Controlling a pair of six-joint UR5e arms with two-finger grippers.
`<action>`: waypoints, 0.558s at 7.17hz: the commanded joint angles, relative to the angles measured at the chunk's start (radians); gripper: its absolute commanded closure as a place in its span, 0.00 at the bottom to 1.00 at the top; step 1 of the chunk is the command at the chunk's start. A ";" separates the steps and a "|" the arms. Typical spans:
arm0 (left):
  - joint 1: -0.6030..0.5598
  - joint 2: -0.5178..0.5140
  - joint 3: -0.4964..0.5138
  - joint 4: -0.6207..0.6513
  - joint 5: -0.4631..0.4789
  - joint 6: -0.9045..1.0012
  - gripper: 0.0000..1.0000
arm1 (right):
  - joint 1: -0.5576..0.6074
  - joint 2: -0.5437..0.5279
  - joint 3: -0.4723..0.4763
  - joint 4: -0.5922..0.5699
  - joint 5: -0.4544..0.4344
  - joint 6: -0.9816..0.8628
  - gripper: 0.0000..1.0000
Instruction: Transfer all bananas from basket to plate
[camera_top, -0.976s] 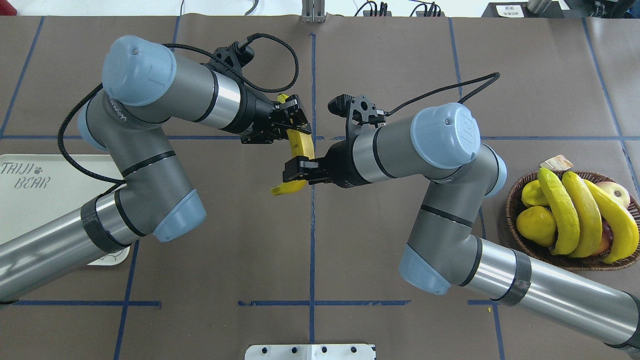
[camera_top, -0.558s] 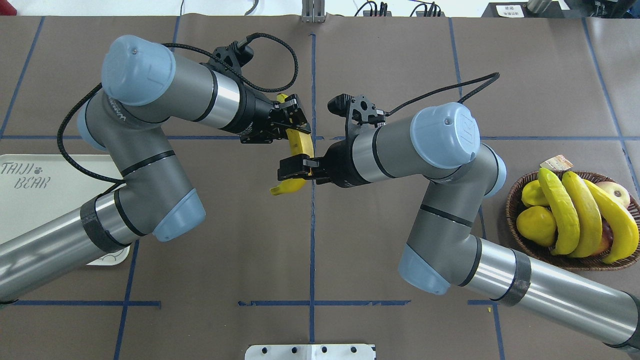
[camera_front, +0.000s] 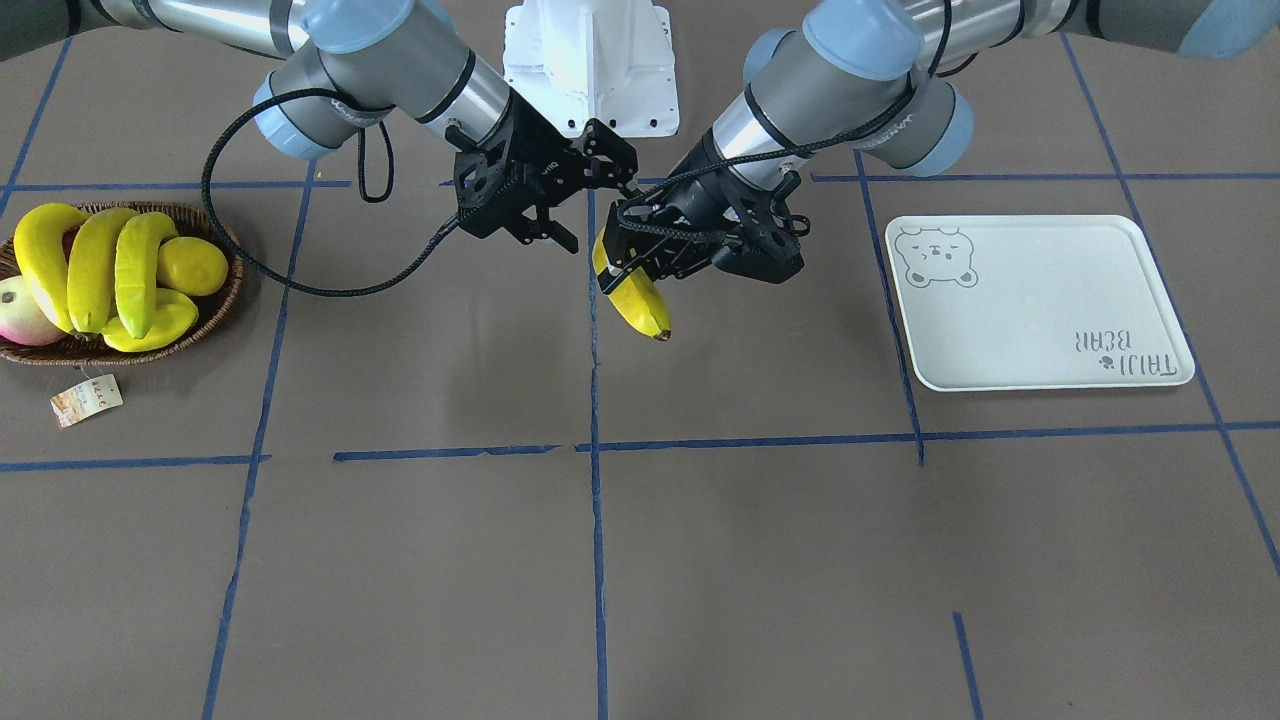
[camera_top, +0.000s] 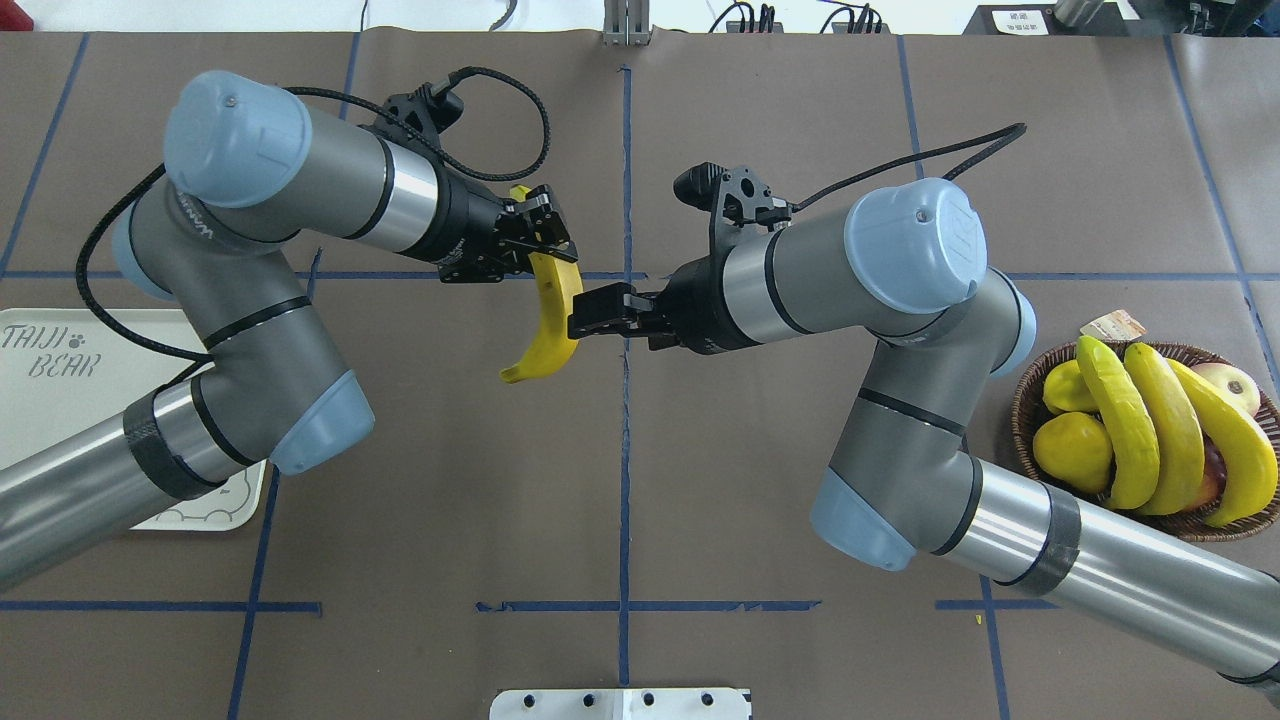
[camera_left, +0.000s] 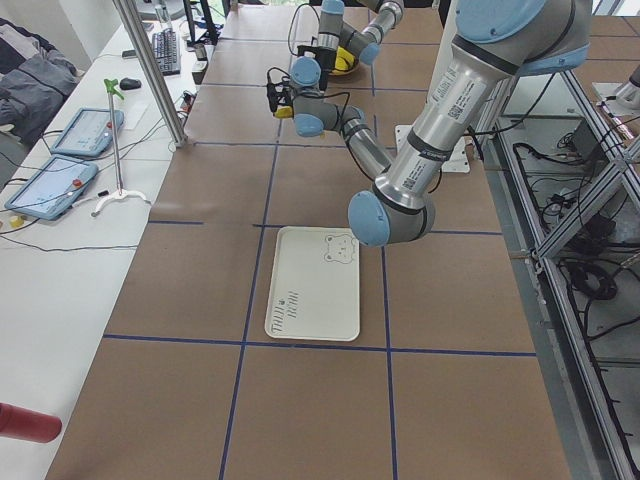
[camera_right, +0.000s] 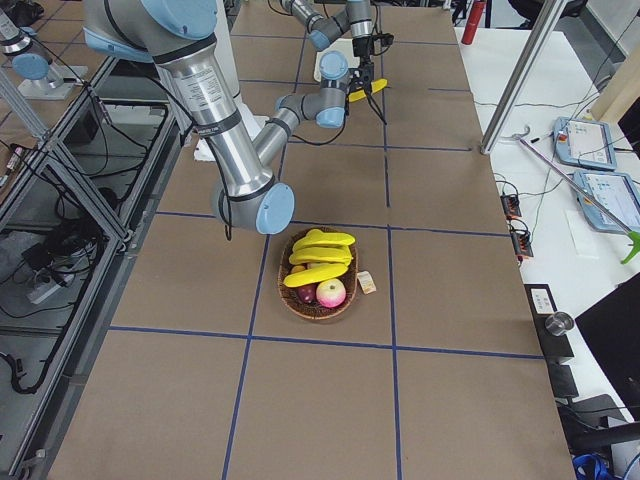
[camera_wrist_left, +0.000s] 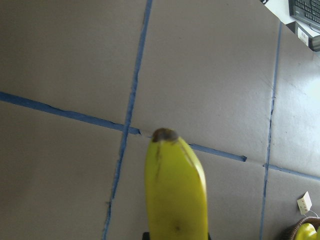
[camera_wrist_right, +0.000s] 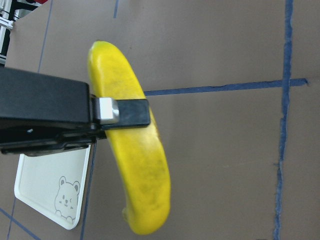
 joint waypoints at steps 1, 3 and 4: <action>-0.074 0.072 -0.007 0.028 -0.008 0.002 1.00 | 0.019 -0.030 0.084 -0.166 0.016 -0.013 0.00; -0.188 0.136 -0.067 0.128 -0.083 0.014 1.00 | 0.073 -0.088 0.160 -0.293 0.064 -0.018 0.00; -0.263 0.197 -0.095 0.130 -0.164 0.061 1.00 | 0.105 -0.110 0.180 -0.365 0.079 -0.056 0.00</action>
